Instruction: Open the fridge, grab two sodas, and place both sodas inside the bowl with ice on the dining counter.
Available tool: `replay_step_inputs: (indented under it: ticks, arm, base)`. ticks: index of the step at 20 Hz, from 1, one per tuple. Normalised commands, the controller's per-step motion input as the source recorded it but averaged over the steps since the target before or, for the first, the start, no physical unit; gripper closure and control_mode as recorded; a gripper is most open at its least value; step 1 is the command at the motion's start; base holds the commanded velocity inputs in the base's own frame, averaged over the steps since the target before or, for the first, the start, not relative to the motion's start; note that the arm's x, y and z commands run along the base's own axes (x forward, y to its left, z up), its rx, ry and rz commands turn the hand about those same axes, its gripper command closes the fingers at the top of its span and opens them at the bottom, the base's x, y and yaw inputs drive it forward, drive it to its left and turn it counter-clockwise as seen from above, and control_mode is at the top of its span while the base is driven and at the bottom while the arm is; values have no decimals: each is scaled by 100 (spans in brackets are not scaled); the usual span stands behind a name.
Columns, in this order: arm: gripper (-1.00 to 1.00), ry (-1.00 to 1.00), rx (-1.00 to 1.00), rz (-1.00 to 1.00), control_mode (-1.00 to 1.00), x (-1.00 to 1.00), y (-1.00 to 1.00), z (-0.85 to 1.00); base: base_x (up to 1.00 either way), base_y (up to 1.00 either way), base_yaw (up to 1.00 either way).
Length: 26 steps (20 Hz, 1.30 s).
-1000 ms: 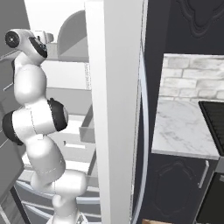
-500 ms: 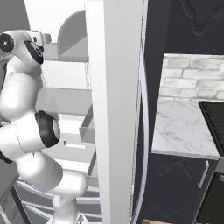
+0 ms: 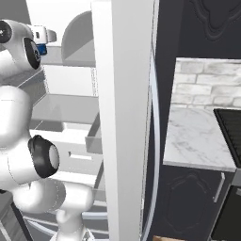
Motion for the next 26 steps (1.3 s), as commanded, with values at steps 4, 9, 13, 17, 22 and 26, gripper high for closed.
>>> replay_step_inputs:
  ticks: [4,9,13,17,22,26]
  arm:
    - [100,0,1,3,-100,-99,-51,0]
    - [100,0,2,3,-100,-100,-52,0]
    - [100,0,3,2,-100,-100,-48,-7]
    - [100,0,2,0,-100,-100,-36,-14]
    - [100,0,0,0,-100,-98,-13,-15]
    - [100,2,0,0,-100,-87,-1,-4]
  base:
    - [0,0,0]
    - [0,0,0]
    - [0,0,0]
    - [0,0,0]
    - [0,0,0]
    - [0,0,0]
